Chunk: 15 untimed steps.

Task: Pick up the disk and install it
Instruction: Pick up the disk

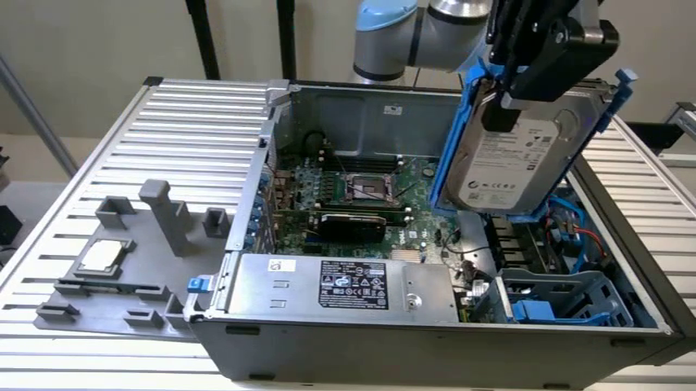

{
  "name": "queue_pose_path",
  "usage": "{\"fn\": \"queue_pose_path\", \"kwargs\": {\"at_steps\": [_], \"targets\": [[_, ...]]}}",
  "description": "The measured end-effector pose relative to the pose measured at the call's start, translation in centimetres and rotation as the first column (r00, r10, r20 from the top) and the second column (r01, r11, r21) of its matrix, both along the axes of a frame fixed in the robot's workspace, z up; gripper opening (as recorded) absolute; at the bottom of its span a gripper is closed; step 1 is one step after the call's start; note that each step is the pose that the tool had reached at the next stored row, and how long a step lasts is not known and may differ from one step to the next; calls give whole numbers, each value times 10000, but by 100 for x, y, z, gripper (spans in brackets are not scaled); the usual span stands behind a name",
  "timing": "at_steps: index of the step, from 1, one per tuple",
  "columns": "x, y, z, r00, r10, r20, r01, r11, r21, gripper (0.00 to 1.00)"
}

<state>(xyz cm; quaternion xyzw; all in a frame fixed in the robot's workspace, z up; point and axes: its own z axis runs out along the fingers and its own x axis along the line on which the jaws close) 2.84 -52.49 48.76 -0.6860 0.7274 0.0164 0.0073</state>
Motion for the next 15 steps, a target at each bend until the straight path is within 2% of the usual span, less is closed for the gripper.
{"fn": "queue_pose_path", "kwargs": {"at_steps": [11,13,15], "targets": [[233,-377,-57,10000,1,0,-1,10000,-2,0],[285,-434,-69,10000,0,0,0,10000,-3,0],[362,-472,-87,10000,1,0,-1,10000,-1,0]]}}
